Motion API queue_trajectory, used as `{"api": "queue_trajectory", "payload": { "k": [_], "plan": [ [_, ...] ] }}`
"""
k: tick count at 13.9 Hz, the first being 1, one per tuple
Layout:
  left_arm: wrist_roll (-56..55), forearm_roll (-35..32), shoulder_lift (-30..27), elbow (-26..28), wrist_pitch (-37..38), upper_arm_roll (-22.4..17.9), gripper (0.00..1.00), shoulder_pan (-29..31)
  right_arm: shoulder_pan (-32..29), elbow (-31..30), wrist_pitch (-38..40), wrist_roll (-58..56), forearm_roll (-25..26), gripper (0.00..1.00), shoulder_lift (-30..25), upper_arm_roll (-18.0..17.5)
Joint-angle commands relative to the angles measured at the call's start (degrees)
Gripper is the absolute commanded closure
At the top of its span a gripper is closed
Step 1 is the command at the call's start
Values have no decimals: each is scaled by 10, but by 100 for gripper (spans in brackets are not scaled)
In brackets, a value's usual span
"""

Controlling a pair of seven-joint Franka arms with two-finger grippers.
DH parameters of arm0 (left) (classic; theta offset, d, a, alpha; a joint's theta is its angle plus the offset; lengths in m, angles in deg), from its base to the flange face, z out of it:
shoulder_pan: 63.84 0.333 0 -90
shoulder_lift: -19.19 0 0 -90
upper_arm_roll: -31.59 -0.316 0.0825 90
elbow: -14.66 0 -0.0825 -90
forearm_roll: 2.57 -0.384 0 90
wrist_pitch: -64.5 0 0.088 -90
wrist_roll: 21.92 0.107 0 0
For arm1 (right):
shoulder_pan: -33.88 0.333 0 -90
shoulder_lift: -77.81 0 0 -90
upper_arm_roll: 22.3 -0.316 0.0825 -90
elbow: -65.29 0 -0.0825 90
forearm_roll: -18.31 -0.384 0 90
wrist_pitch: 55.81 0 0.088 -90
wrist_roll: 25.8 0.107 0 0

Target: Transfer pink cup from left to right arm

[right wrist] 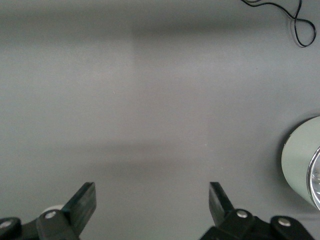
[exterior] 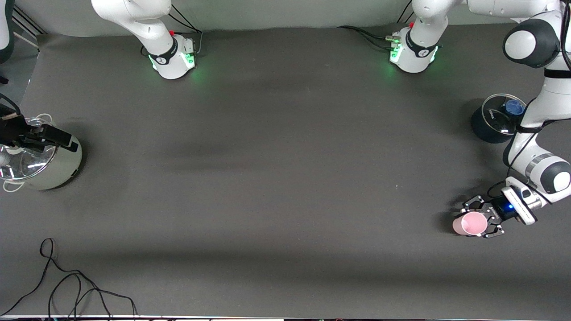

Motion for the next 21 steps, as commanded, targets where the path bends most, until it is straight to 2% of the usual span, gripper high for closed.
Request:
{"api": "queue_trajectory", "payload": {
  "k": [1,3,7,9,11,14,17,18,21],
  "plan": [
    [-70,7,-66,27,-36,19,67,-16,0,-2,2,-14,-11,0,-4,3],
    [-106,8,-112,69,-84,62,68,-15,0,-2,2,-14,-11,0,-4,3],
    [-194,13,-185,139,-207,173,72,-9,-1,-2,2,-14,-11,0,-4,3],
    [-221,38,-210,167,-268,231,72,-10,0,-2,2,-14,-11,0,-4,3],
    [-221,71,-215,179,-341,300,71,-8,0,-2,2,-14,-11,0,-4,3],
    [-221,83,-217,203,-428,399,71,-7,-1,-2,2,-14,-11,0,-4,3],
    [-221,110,-207,215,-559,500,71,-21,0,-2,2,-14,-11,0,-4,3],
    [-222,122,-206,215,-599,518,71,-43,0,-2,2,-13,-11,0,-4,3],
    [-223,148,-207,200,-689,521,71,-135,0,-2,2,-14,-11,0,-4,3]
  ]
}}
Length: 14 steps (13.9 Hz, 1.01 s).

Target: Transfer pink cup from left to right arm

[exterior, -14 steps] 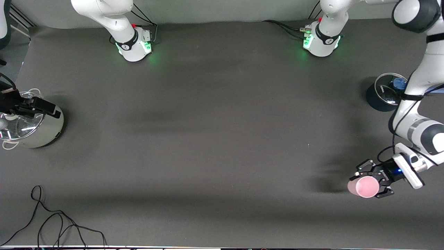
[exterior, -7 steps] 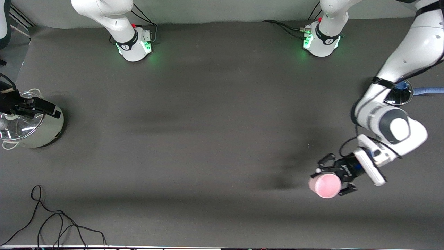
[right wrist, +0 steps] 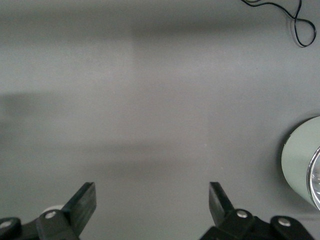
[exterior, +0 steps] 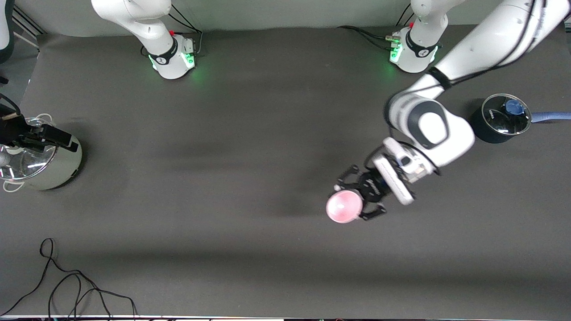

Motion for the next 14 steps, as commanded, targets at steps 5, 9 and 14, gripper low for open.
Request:
{"api": "queue_trajectory", "payload": {
  "k": [5,9,14],
  "plan": [
    [-22,33,-1,-84,-186,-7,69,-196,0,-2,2,-14,-11,0,-4,3],
    [-45,31,-24,-85,-212,0,71,-215,0,-2,2,-14,-11,0,-4,3],
    [-81,31,-64,-72,-220,17,71,-229,6,0,3,-4,-13,0,-5,3]
  ]
}}
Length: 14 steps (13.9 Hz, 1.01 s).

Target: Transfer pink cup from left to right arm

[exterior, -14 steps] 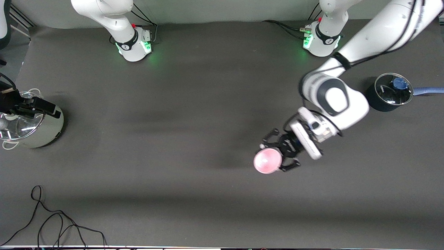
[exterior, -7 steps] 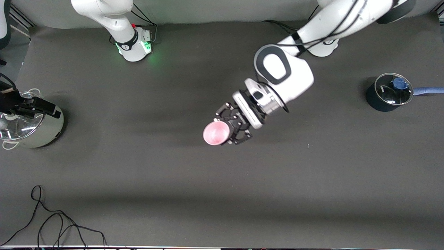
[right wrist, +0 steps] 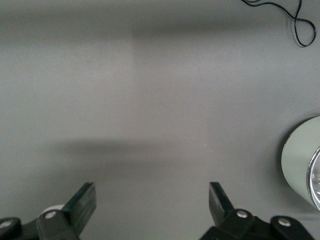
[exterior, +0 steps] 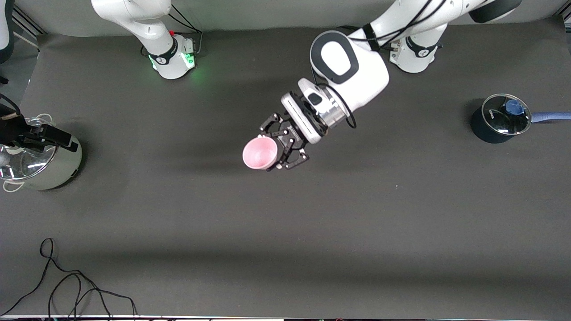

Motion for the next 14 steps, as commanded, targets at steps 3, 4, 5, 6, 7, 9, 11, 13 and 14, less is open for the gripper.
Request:
{"api": "queue_trajectory", "payload": {
  "k": [3,4,5,6,7,9,11,13,14],
  "plan": [
    [-9,15,-28,13,-15,2,71,-6,17,9,3,14,-21,0,-18,-9],
    [-9,16,-28,14,-15,5,71,-4,39,15,4,47,-32,0,-20,-9],
    [-9,17,-28,14,-15,11,71,1,53,27,3,97,-46,0,-20,-10],
    [-9,17,-29,14,-15,16,71,2,70,34,3,138,-60,0,-19,-12],
    [-9,18,-29,14,-16,16,71,2,98,43,-1,172,-73,0,-16,-11],
    [-11,18,-29,14,-16,16,71,3,152,77,-11,264,-74,0,6,-11],
    [-17,18,-29,12,-16,16,70,3,196,116,-41,358,-75,0,42,-12],
    [-18,18,-29,12,-17,16,70,3,236,141,-66,411,-75,0,71,-12],
    [-18,18,-30,12,-18,16,70,3,251,141,-85,424,-79,0,78,-12]
  ]
}}
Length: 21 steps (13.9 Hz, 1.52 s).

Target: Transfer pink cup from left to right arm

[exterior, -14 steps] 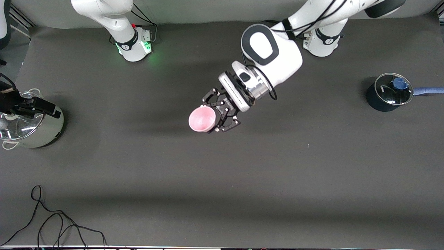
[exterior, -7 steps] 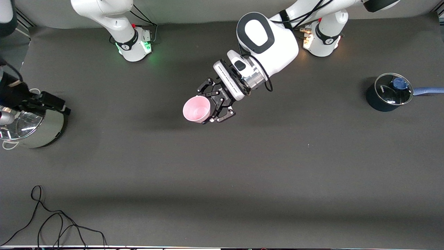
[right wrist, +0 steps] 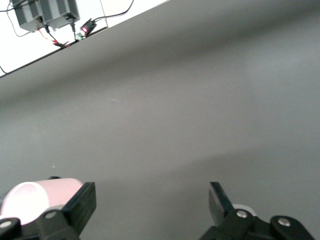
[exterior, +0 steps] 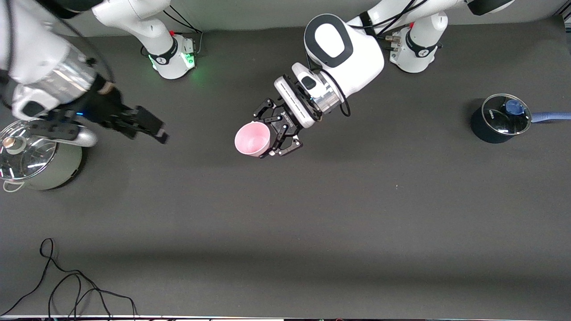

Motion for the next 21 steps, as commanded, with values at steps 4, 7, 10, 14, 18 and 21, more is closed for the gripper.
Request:
{"api": "queue_trajectory", "payload": {
  "k": [4,7,10,14,18,21],
  "plan": [
    [-7,15,-21,6,-11,4,69,6,85,41,-110,124,-23,0,68,8],
    [-10,15,-23,8,-18,4,69,6,87,40,-115,126,-22,0,72,8],
    [-11,15,-23,7,-18,3,69,6,113,33,-101,122,-15,0,79,8],
    [-16,16,-23,7,-19,1,69,6,129,32,-88,96,-14,0,91,8],
    [-16,16,-23,6,-20,1,69,6,129,33,-24,11,-10,0,94,9],
    [-16,16,-23,6,-19,0,68,6,128,33,-18,8,4,6,96,9]
  ]
}}
